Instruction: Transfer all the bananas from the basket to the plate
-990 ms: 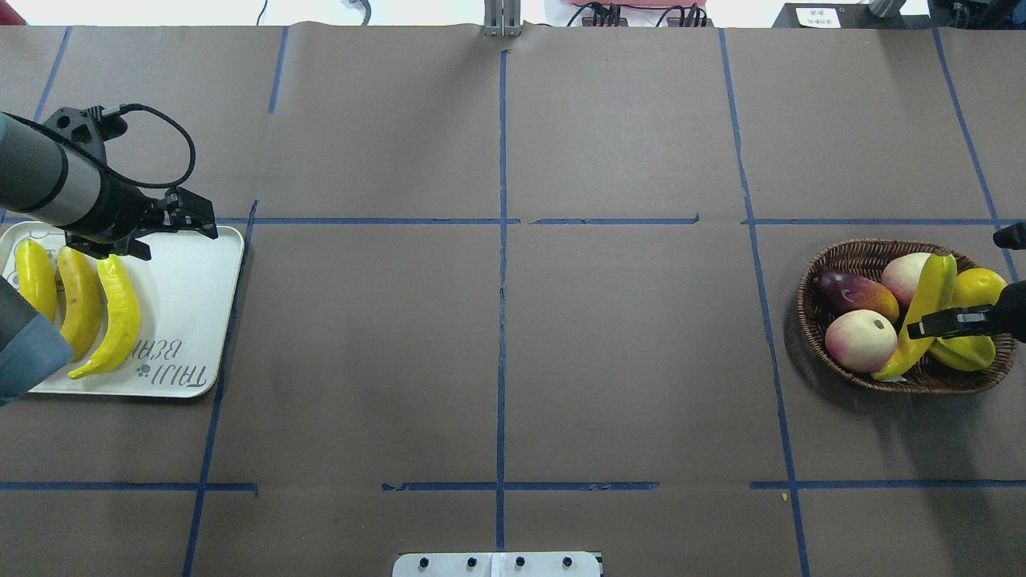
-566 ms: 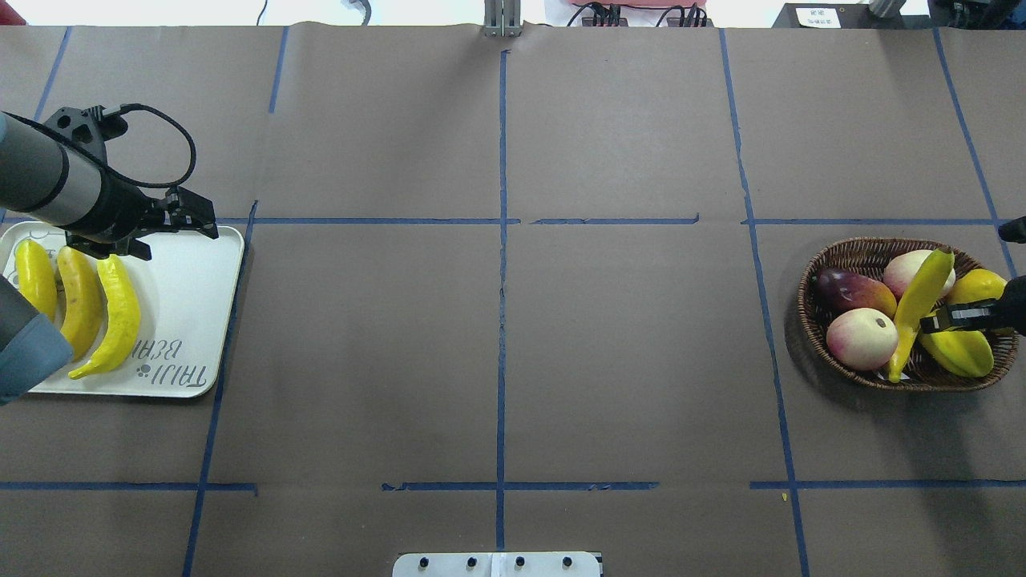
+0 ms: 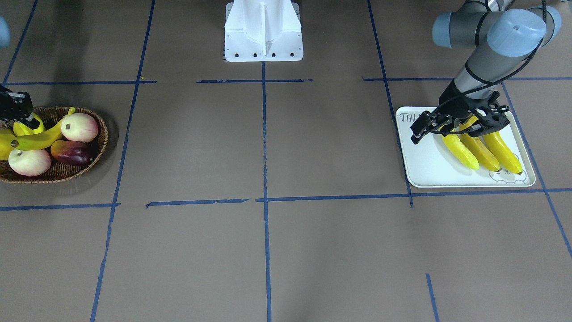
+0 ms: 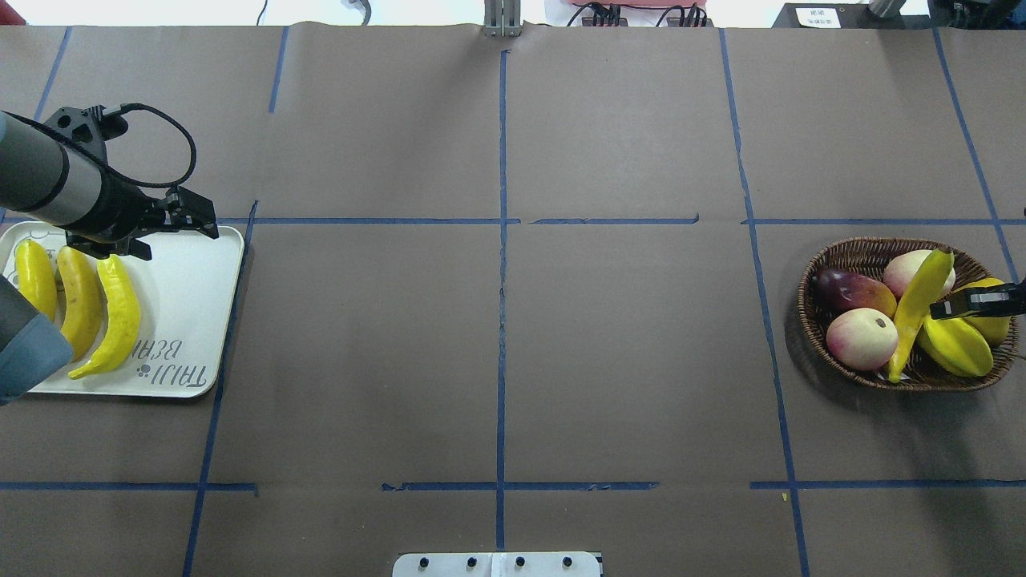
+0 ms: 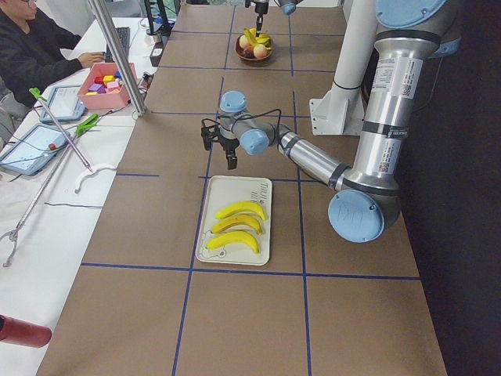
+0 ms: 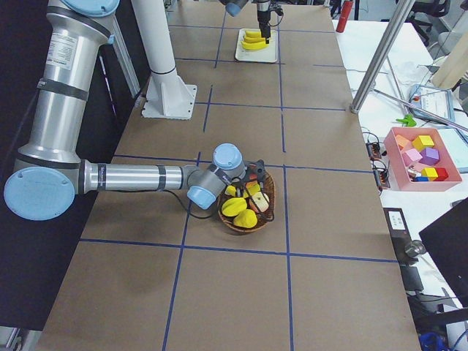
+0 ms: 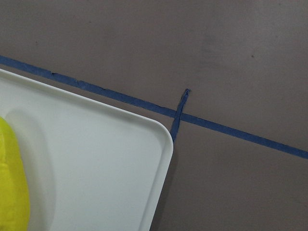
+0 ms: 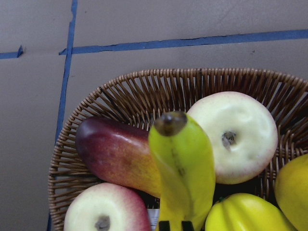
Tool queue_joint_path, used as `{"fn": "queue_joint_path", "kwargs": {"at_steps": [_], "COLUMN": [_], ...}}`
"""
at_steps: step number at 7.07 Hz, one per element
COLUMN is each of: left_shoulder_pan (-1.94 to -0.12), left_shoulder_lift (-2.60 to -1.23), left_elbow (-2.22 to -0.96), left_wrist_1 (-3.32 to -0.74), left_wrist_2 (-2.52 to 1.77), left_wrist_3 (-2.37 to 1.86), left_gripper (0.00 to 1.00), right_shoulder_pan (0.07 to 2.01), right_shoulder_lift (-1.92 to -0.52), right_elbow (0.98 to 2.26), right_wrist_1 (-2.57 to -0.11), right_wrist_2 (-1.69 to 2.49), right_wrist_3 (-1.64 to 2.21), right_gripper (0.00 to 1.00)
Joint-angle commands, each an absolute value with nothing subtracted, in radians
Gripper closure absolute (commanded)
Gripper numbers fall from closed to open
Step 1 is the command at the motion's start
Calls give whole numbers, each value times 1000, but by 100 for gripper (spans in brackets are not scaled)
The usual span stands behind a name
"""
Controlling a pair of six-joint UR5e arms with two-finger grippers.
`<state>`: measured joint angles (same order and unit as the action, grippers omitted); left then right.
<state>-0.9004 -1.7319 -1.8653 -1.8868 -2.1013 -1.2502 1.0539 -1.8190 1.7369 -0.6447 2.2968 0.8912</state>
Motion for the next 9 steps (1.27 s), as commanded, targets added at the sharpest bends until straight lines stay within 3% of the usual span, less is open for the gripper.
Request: {"fn": "queue_joint_path", "kwargs": {"at_steps": [1, 8, 9], "left_shoulder_pan": [-900, -900, -900], "left_shoulder_lift": [-1730, -1730, -1730], "left_elbow": [-1865, -1864, -1865], "left_wrist_1": [-1888, -1887, -1887], "left_wrist_2": [-2102, -2100, -2100], "left_wrist_3": [-1250, -1249, -1250], "left_gripper": [0, 0, 0], "right_shoulder_pan": [1046, 946, 946], "right_shoulder_lift": [-1801, -1753, -1753], "right_elbow": [1735, 1715, 1715], "right_wrist_1": [-682, -772, -772], "right_wrist_2": [2277, 2161, 2161], "right_wrist_3": [896, 896, 896], "right_gripper": [1, 3, 12]}}
